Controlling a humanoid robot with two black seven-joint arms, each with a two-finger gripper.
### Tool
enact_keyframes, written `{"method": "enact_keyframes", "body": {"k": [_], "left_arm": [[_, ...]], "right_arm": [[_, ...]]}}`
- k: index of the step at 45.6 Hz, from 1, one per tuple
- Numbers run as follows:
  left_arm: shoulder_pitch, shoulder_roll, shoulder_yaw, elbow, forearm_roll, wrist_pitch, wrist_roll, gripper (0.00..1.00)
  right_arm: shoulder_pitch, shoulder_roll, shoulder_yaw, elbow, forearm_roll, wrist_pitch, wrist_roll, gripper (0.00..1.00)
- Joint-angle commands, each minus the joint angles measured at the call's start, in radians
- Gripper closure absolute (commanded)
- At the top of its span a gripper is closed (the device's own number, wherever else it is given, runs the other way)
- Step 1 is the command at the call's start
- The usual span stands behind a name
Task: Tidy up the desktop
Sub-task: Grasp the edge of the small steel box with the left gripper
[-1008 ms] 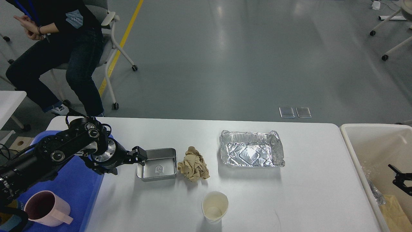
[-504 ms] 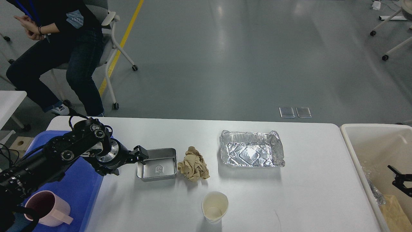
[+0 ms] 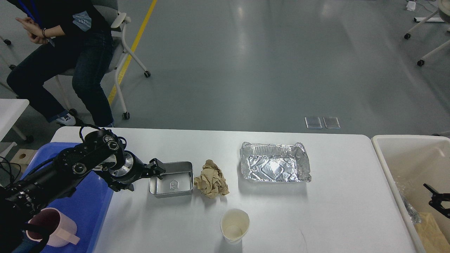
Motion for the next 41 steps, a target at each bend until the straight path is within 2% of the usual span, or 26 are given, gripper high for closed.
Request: {"method": "enact_keyframes", "body": {"k": [1, 6, 11, 16, 20, 27, 37, 41], "left_arm": [[-0.001, -0.003, 0.002, 0.000, 0.003, 0.001, 0.001, 0.07], [0.001, -0.006, 0.003, 0.000, 0.003, 0.002, 0.001, 0.10], [0.002, -0.003, 0.005, 0.000, 0.003, 0.004, 0.001, 0.23], [0.002, -0.003, 0.006, 0.000, 0.003, 0.007, 0.001, 0.31], [0.004, -0.006, 0.009, 0.000, 0.004, 0.007, 0.001, 0.43], [0.005, -0.003, 0.014, 0.000, 0.004, 0.007, 0.001, 0.58], [0.010, 0.000, 0.020, 0.000, 0.015, 0.007, 0.002, 0.75], [0.010, 0.001, 0.020, 0.000, 0.026, 0.004, 0.004, 0.79]], "right_arm": [[-0.002, 0.000, 0.000, -0.001, 0.000, 0.002, 0.000, 0.00], [-0.005, 0.000, 0.000, -0.001, 0.000, 0.002, 0.000, 0.00], [-0.005, 0.001, 0.002, -0.001, 0.000, 0.003, 0.000, 0.00], [-0.005, 0.001, 0.002, -0.001, 0.000, 0.003, 0.000, 0.00], [-0.003, 0.001, 0.002, -0.001, 0.000, 0.003, 0.000, 0.00], [-0.002, 0.001, 0.002, -0.001, 0.000, 0.003, 0.000, 0.00], [0.001, 0.012, 0.000, -0.001, 0.000, 0.003, 0.000, 0.00], [0.000, 0.014, 0.000, -0.001, 0.000, 0.003, 0.000, 0.00]]}}
